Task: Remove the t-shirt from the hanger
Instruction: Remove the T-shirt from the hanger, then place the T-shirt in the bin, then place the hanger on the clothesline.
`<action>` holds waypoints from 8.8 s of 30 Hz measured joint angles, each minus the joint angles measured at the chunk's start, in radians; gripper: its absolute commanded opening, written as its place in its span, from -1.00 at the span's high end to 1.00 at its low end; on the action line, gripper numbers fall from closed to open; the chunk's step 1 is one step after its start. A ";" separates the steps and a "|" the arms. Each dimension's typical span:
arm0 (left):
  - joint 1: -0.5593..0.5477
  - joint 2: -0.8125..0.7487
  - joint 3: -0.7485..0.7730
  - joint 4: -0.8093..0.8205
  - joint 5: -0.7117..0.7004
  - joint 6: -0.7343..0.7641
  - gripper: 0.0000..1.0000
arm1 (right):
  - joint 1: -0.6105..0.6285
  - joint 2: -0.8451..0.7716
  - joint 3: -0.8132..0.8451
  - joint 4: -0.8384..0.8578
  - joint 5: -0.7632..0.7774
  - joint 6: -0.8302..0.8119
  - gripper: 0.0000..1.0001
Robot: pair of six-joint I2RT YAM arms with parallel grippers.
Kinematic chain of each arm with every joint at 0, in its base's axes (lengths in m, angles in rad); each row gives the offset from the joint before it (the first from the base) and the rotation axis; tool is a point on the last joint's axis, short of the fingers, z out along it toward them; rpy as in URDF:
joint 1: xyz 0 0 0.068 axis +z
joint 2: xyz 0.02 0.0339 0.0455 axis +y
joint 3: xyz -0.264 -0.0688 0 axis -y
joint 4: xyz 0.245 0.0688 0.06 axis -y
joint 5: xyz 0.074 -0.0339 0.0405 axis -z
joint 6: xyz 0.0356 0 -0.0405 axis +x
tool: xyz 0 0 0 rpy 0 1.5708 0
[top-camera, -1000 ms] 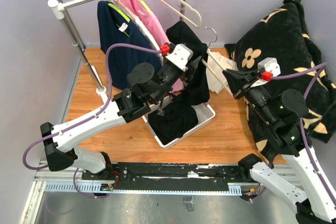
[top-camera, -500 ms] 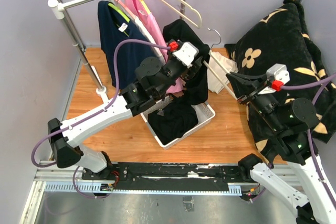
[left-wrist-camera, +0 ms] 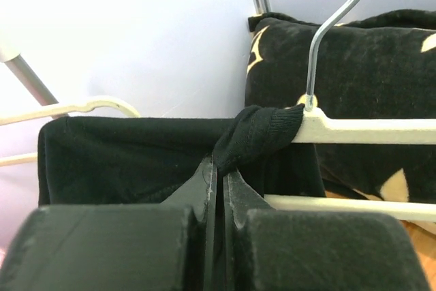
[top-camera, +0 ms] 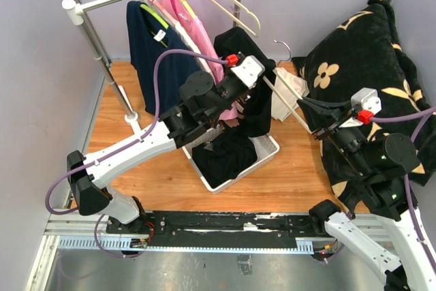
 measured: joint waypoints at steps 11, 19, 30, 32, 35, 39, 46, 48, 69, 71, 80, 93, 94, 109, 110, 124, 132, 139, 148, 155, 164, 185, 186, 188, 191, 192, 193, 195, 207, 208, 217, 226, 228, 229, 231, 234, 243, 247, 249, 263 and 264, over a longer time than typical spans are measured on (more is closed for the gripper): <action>0.028 0.085 0.227 -0.070 -0.151 0.023 0.99 | 0.000 -0.054 0.000 -0.022 0.006 -0.013 0.99; 0.127 0.229 0.513 -0.135 -0.278 0.038 0.99 | 0.000 -0.161 -0.002 -0.077 0.011 -0.049 0.99; 0.132 0.314 0.665 -0.249 -0.245 0.034 0.99 | 0.000 -0.260 -0.002 -0.118 0.144 -0.082 0.99; 0.132 0.304 0.672 -0.264 -0.196 0.010 0.99 | 0.000 -0.265 -0.002 -0.119 0.200 -0.083 0.99; 0.132 0.284 0.673 -0.282 -0.127 -0.024 0.99 | 0.000 -0.265 -0.002 -0.123 0.275 -0.083 0.99; 0.132 0.242 0.673 -0.286 -0.016 -0.079 0.99 | 0.000 -0.264 -0.008 -0.127 0.336 -0.084 0.99; 0.132 0.175 0.699 -0.222 0.129 -0.154 0.99 | 0.000 -0.261 -0.013 -0.134 0.373 -0.084 0.99; 0.132 0.168 0.717 -0.193 0.158 -0.172 0.99 | 0.000 -0.261 -0.013 -0.134 0.373 -0.084 0.99; 0.132 0.109 0.747 -0.113 0.299 -0.327 0.99 | 0.000 -0.267 -0.025 -0.138 0.375 -0.085 0.99; 0.132 0.109 0.758 -0.113 0.303 -0.337 0.99 | 0.000 -0.267 -0.025 -0.138 0.375 -0.085 0.99; 0.132 0.101 0.772 -0.077 0.281 -0.368 0.99 | 0.000 -0.267 -0.025 -0.138 0.375 -0.085 0.99; 0.132 0.064 0.770 -0.019 0.286 -0.425 0.99 | 0.000 -0.257 -0.024 -0.137 0.374 -0.085 0.99; 0.132 0.060 0.767 -0.017 0.287 -0.432 0.99 | 0.000 -0.256 -0.024 -0.137 0.374 -0.084 0.99; 0.132 -0.010 0.422 -0.005 0.260 -0.495 0.99 | 0.000 -0.251 -0.026 -0.137 0.373 -0.084 0.99; 0.132 -0.011 0.390 -0.008 0.254 -0.495 0.99 | 0.000 -0.251 -0.027 -0.137 0.373 -0.084 0.99; 0.114 -0.298 -0.066 -0.124 0.181 -0.491 0.99 | 0.000 -0.209 -0.089 -0.106 0.370 -0.084 0.99; 0.112 -0.473 -0.260 -0.176 0.139 -0.521 0.99 | 0.000 -0.165 -0.121 -0.072 0.361 -0.077 0.99; 0.107 -0.513 -0.457 -0.285 0.067 -0.543 0.99 | 0.000 -0.137 -0.132 -0.053 0.353 -0.076 0.99; 0.038 -0.443 -0.533 -0.291 -0.002 -0.547 0.99 | 0.000 -0.103 -0.146 -0.027 0.353 -0.076 0.99; -0.027 -0.253 -0.571 -0.214 -0.001 -0.551 0.99 | 0.000 -0.080 -0.157 -0.016 0.354 -0.077 0.99; -0.032 -0.117 -0.674 -0.071 0.006 -0.584 0.99 | 0.000 -0.080 -0.157 -0.008 0.353 -0.077 0.99; -0.034 0.182 -0.690 0.123 -0.029 -0.715 0.92 | 0.000 -0.097 -0.157 0.012 0.209 -0.077 0.99; -0.034 0.181 -0.685 0.114 -0.031 -0.715 0.81 | 0.000 -0.097 -0.157 0.018 0.201 -0.077 0.99; -0.034 0.175 -0.677 0.094 -0.032 -0.712 0.57 | 0.000 -0.097 -0.156 0.027 0.187 -0.076 0.99; -0.034 0.143 -0.665 0.047 -0.032 -0.706 0.05 | 0.000 -0.085 -0.150 0.036 0.184 -0.074 0.99; -0.034 0.130 -0.662 0.033 -0.032 -0.697 -0.07 | 0.000 -0.083 -0.148 0.037 0.184 -0.073 0.99; -0.034 0.112 -0.660 0.019 -0.032 -0.694 -0.14 | 0.000 -0.077 -0.144 0.037 0.186 -0.073 0.99; -0.034 0.068 -0.659 -0.010 -0.033 -0.686 -0.23 | 0.000 -0.064 -0.138 0.044 0.188 -0.070 0.99; -0.038 -0.192 -0.658 -0.058 -0.002 -0.652 -0.41 | 0.000 -0.030 -0.124 0.066 0.253 -0.047 0.99; -0.038 -0.208 -0.658 -0.058 0.004 -0.651 -0.41 | 0.000 -0.031 -0.124 0.076 0.253 -0.047 0.99; -0.038 -0.384 -0.740 0.021 -0.002 -0.651 -0.40 | 0.000 -0.011 -0.048 0.153 0.169 -0.042 0.98; -0.039 -0.459 -0.819 0.062 -0.058 -0.660 -0.40 | 0.000 0.069 0.006 0.238 -0.032 0.017 0.98; -0.039 -0.461 -0.820 0.063 -0.063 -0.660 -0.40 | 0.000 0.094 0.009 0.249 -0.060 0.033 0.98; -0.039 -0.461 -0.820 0.064 -0.065 -0.660 -0.39 | 0.000 0.108 0.009 0.251 -0.074 0.041 0.98; -0.039 -0.462 -0.821 0.067 -0.068 -0.660 -0.40 | 0.000 0.132 0.009 0.252 -0.088 0.055 0.98; -0.039 -0.470 -0.829 0.077 -0.073 -0.660 -0.40 | 0.000 0.158 0.008 0.252 -0.093 0.066 0.98; -0.039 -0.479 -0.839 0.082 -0.082 -0.660 -0.39 | 0.000 0.202 0.008 0.198 0.000 0.089 0.98; -0.039 -0.479 -0.839 0.082 -0.083 -0.659 -0.40 | 0.000 0.201 0.008 0.175 0.048 0.095 0.99; -0.039 -0.479 -0.839 0.082 -0.083 -0.659 -0.40 | 0.000 0.201 0.008 0.174 0.055 0.098 0.98; -0.039 -0.484 -0.839 0.081 -0.083 -0.655 -0.40 | 0.000 0.353 0.113 0.183 0.039 0.071 0.99; -0.039 -0.488 -0.839 0.080 -0.082 -0.653 -0.40 | 0.000 0.378 0.131 0.190 0.033 0.062 0.99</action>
